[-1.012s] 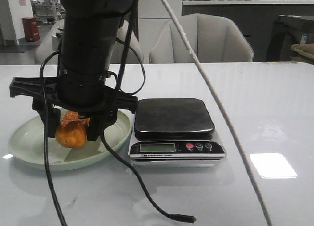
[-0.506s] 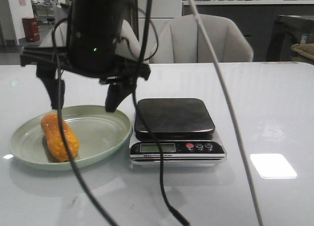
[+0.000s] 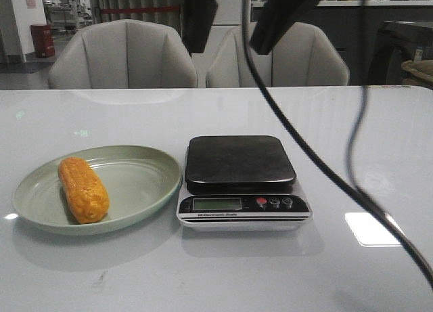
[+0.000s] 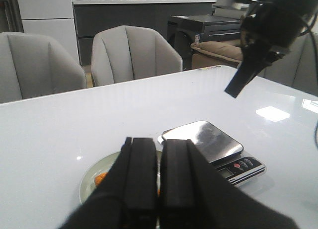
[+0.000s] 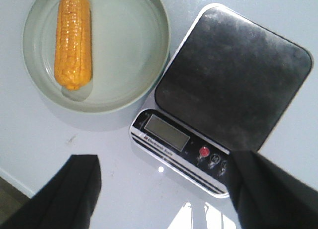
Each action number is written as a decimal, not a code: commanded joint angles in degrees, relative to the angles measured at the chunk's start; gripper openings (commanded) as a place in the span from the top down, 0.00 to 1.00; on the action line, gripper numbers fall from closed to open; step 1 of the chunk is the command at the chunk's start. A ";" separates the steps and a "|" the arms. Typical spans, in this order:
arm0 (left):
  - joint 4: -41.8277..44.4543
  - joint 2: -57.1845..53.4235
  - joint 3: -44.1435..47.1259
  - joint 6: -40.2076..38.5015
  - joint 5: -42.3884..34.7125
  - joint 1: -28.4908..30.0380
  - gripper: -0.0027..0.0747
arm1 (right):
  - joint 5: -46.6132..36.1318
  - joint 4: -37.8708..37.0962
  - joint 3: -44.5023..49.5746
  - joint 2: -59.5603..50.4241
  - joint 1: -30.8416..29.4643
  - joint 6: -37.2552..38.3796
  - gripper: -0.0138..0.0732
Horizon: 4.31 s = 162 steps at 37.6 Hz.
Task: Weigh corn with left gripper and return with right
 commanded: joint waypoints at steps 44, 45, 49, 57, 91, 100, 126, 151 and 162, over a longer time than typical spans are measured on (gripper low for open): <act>0.11 0.61 -1.24 -0.05 -4.82 0.09 0.82 | -62.46 -3.30 74.72 -79.48 -0.37 -1.53 0.14; 0.11 0.61 -1.24 -0.05 -4.82 0.09 0.82 | -62.37 -3.30 74.87 -79.48 -0.37 -1.53 0.14; 0.11 0.61 -1.24 -0.05 -4.82 0.09 0.82 | -62.27 -3.30 74.99 -79.48 -0.37 -1.53 0.31; 0.11 0.61 -1.24 -0.05 -4.82 0.09 0.82 | -58.87 -3.21 74.99 -79.48 -0.37 -1.48 0.62; 1.05 0.51 9.01 -0.05 -14.48 23.08 0.82 | -58.86 -3.21 75.05 -79.48 -0.37 -1.48 0.62; -3.54 -3.05 18.28 -0.05 -24.63 32.05 0.82 | -58.86 -3.21 75.05 -79.48 -0.37 -1.48 0.62; -3.43 -2.95 21.64 -0.05 -25.71 32.57 0.82 | -57.56 -3.21 75.05 -79.48 -0.37 -1.48 0.62; -3.43 -2.95 21.64 -0.05 -25.71 32.57 0.82 | -57.83 -4.03 75.18 -79.48 -1.20 -1.48 0.62; -3.43 -2.95 21.64 -0.05 -25.71 32.57 0.82 | -58.22 -6.04 76.28 -79.90 -23.33 -1.48 0.62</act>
